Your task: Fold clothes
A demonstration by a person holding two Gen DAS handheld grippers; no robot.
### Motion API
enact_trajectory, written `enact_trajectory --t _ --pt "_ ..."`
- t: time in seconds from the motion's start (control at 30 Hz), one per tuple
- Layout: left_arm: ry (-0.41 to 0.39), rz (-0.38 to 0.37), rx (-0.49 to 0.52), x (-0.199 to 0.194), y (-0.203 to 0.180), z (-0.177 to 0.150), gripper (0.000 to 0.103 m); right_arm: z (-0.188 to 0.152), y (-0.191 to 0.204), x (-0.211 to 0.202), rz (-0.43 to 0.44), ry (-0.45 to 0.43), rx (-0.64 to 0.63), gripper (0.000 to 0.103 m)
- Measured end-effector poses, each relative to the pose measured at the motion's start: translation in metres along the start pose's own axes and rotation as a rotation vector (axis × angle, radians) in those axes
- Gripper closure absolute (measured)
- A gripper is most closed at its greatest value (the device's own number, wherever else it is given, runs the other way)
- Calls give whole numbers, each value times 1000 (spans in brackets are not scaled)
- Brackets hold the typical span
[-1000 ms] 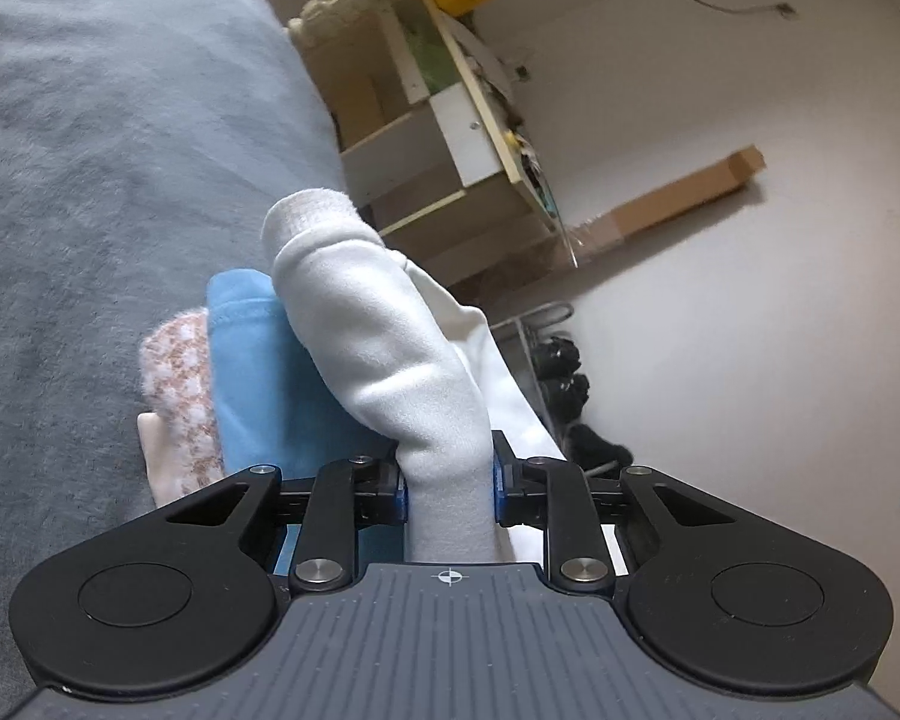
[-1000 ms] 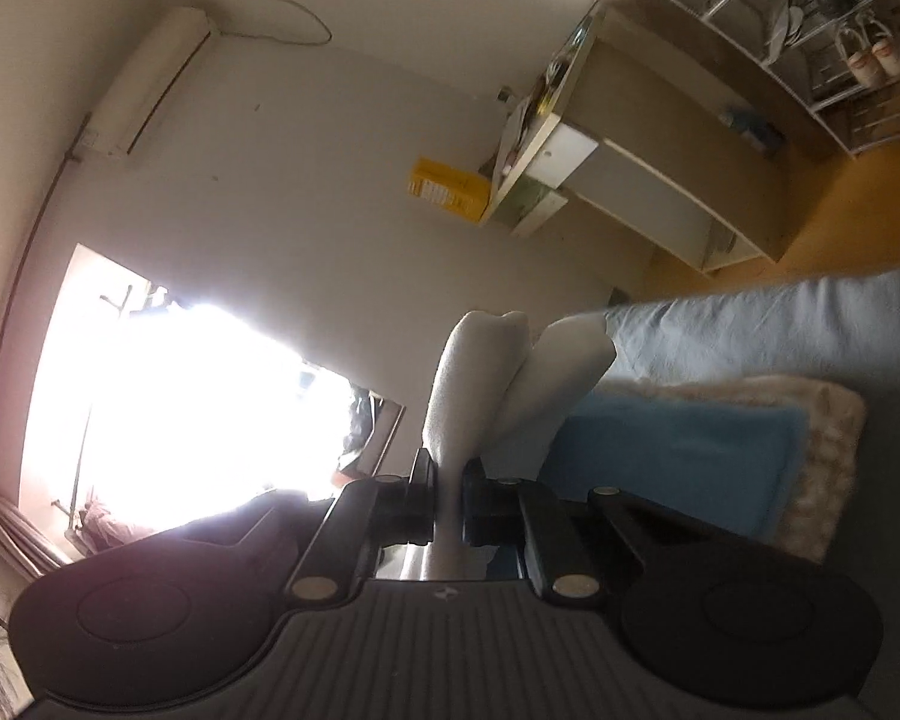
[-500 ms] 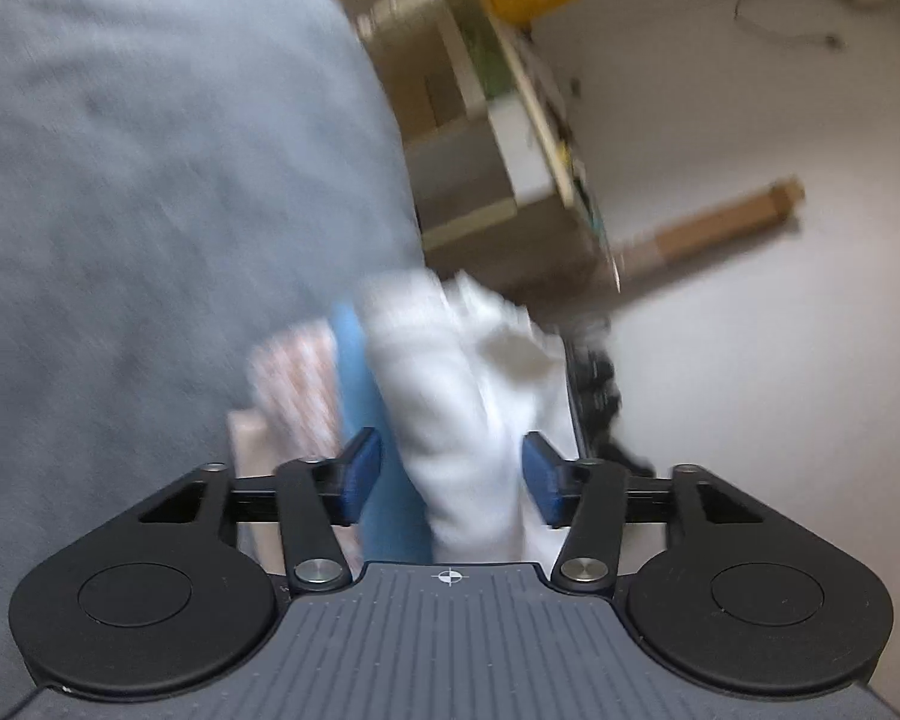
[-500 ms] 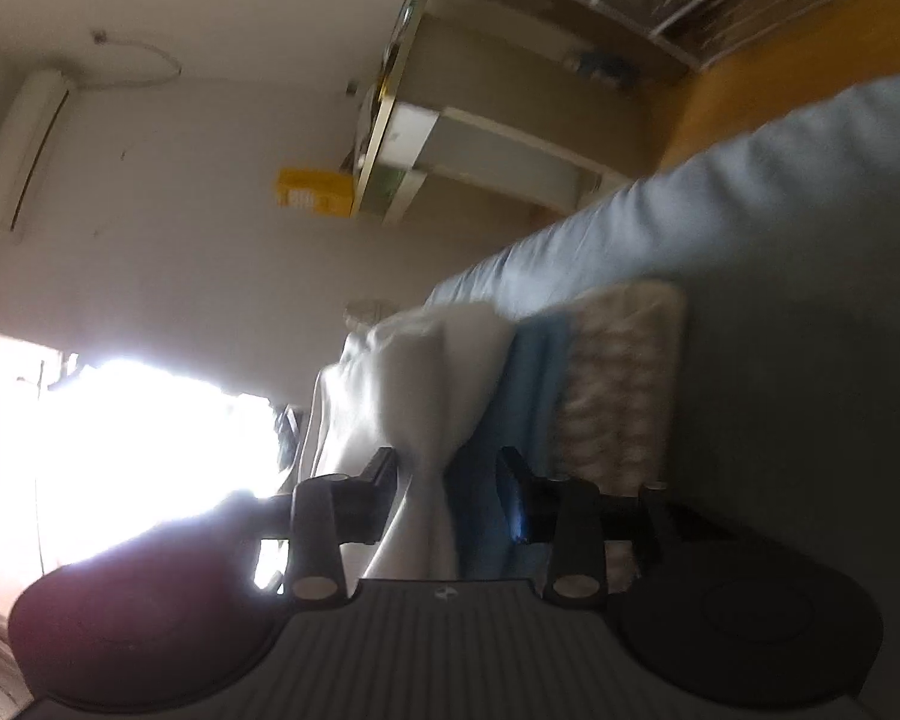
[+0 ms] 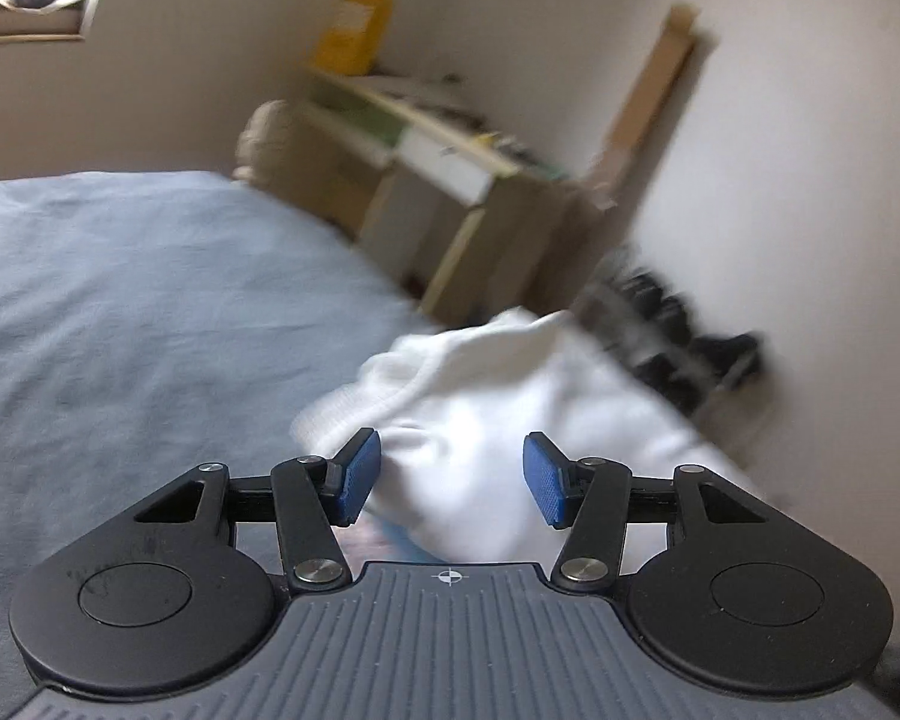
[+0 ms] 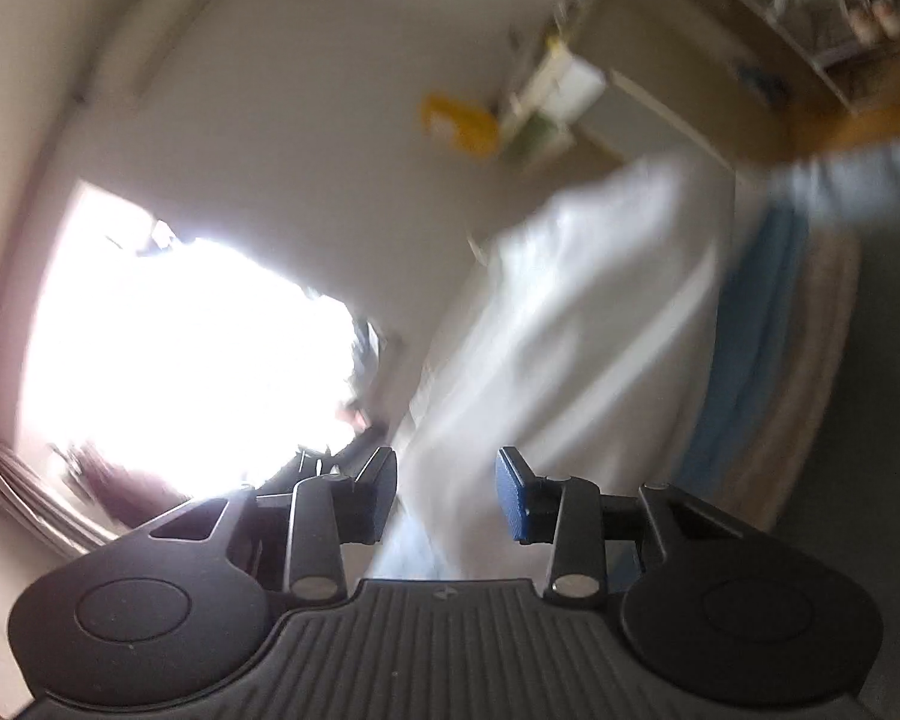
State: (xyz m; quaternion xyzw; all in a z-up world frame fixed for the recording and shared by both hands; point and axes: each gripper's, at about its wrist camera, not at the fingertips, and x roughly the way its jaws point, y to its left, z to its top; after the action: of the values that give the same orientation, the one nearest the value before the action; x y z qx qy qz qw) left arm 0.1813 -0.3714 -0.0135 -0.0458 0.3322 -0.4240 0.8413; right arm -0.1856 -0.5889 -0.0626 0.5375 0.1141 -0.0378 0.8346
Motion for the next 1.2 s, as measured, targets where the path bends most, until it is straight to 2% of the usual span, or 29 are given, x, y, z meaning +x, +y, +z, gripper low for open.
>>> enact_trajectory --t 0.1,0.2,0.3,0.37,0.43,0.5,0.63,0.67,0.73,0.83,0.93,1.0,1.1,1.2 --pt "-48 106 -3 -8 17 11 50 -24 16 -3 -103 -10 -86 64" --pt "-60 102 -3 -44 29 22 49 -49 42 -17 -203 -70 -199 63" --pt "5 113 155 -91 21 19 47 -87 74 -11 -345 -89 -355 55" --pt "54 113 253 -124 15 11 39 -113 91 -3 -405 -80 -417 54" --pt "97 106 299 -155 13 -7 25 -126 105 17 -448 -64 -465 51" --pt "138 91 317 -184 13 -30 20 -147 117 26 -484 -45 -501 42" --pt "151 56 284 -220 18 -82 6 -178 143 29 -551 -23 -551 38" --pt "149 59 274 -224 19 -95 5 -180 147 32 -572 -13 -569 31" --pt "146 70 255 -230 19 -118 5 -189 158 34 -608 0 -627 23" --pt "139 73 213 -238 19 -140 3 -205 176 27 -668 -13 -716 15" --pt "120 59 159 -253 19 -152 0 -216 188 19 -708 -47 -746 5" --pt "121 60 144 -257 18 -156 0 -221 195 16 -733 -64 -759 4" --pt "134 80 130 -264 15 -158 0 -225 202 13 -767 -44 -779 3" --pt "117 88 142 -272 8 -158 0 -225 208 8 -778 -53 -784 2"
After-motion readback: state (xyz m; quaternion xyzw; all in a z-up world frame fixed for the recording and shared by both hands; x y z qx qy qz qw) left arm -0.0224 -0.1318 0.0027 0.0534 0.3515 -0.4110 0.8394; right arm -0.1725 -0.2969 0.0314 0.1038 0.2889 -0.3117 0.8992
